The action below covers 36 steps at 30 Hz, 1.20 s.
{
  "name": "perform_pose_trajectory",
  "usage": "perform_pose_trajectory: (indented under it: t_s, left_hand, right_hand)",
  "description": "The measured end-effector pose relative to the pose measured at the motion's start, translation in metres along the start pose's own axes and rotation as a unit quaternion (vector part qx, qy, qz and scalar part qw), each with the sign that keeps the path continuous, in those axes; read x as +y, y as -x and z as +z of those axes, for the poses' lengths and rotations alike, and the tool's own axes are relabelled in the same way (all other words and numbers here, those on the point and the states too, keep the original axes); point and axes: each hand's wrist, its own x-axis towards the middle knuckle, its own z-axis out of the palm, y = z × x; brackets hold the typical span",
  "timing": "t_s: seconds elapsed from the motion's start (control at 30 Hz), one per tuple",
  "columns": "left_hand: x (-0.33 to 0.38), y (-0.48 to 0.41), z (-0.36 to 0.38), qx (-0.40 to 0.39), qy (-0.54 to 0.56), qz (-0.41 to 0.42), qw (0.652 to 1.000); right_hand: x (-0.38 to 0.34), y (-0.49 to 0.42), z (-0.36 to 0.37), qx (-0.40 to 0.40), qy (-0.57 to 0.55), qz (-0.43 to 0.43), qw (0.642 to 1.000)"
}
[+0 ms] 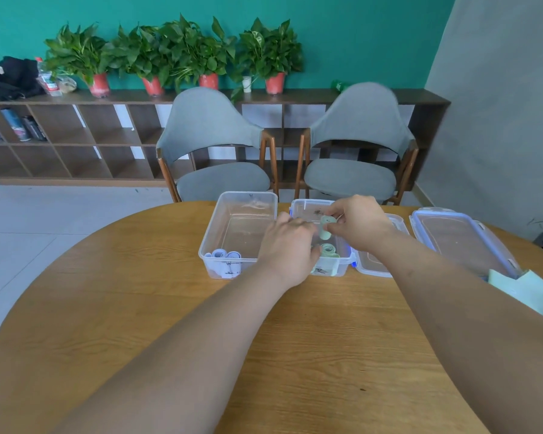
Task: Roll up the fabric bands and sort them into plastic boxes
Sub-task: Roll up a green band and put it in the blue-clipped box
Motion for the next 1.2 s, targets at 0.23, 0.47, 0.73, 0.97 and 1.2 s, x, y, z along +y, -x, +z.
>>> perform_pose_trajectory:
  t_s: [0.23,0.47,0.73,0.97,1.2]
  left_hand:
    - [0.030,-0.036,0.009,-0.110,-0.046,-0.060,0.991]
    - [0.037,-0.061,0.025,-0.157,-0.095,-0.127,0.975]
    - [0.034,-0.070,0.018,-0.206,-0.073,-0.107,0.970]
    - [0.034,-0.071,0.010,-0.227,-0.136,-0.045,0.963]
    - [0.029,-0.072,0.007,-0.268,-0.091,-0.041,0.958]
  right_hand:
    - [0.009,0.009,-0.004,-0.017,0.042,0.012,0.999]
    - [0.017,0.012,-0.002,-0.057,0.063,0.031,0.996]
    - [0.025,0.012,0.003,-0.081,0.097,0.000,0.992]
    - [0.032,0.011,0.010,-0.139,0.073,-0.014,0.988]
    - [0.022,-0.002,0.004,-0.207,0.083,0.003,0.975]
